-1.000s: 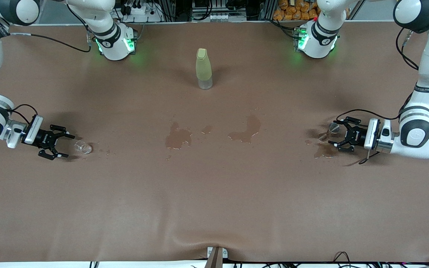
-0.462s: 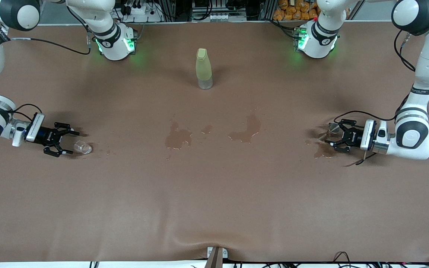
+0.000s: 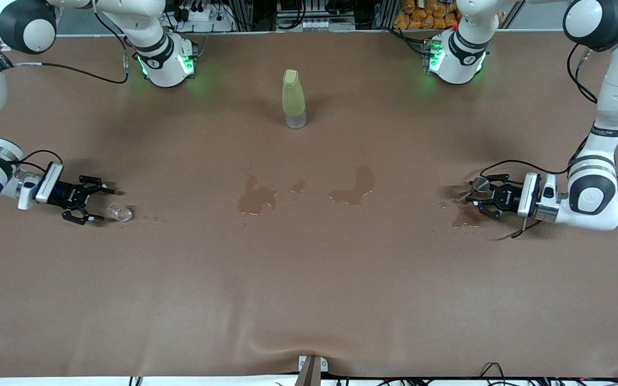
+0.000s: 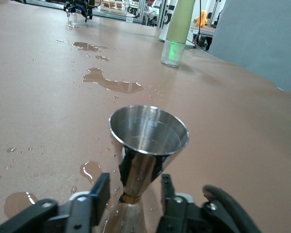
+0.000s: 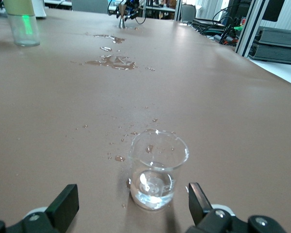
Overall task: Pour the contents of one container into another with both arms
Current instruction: 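Close the left gripper on the jigger while the right gripper closes on the glass, then lift the jigger with the left gripper while the right gripper lifts the glass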
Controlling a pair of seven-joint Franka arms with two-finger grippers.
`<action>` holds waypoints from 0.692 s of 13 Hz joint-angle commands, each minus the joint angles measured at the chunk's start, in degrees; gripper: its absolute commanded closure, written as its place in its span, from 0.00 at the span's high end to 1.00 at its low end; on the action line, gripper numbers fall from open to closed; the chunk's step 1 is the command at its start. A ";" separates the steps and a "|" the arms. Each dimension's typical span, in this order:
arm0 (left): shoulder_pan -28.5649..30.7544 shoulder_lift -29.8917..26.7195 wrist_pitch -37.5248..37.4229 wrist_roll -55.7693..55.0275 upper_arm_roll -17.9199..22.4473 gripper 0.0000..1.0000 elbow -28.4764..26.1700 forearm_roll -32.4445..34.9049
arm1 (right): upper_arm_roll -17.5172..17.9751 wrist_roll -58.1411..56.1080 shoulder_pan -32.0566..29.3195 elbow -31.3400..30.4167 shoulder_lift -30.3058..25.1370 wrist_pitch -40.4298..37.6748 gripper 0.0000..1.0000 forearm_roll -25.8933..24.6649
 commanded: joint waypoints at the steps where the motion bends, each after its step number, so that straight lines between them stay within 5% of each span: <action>1: -0.28 0.28 0.11 1.20 0.13 0.18 0.95 -1.06 | -0.14 -19.01 -1.49 0.58 3.98 -5.25 1.00 3.43; 4: -1.06 -0.24 0.11 1.20 0.04 0.00 1.13 -1.32 | -0.14 -19.19 -2.36 0.67 5.22 -7.38 1.00 4.48; 9: -0.01 -1.21 -0.85 1.29 -5.04 0.00 1.66 -3.15 | -0.14 -19.28 -4.04 1.81 5.40 -7.64 1.00 5.45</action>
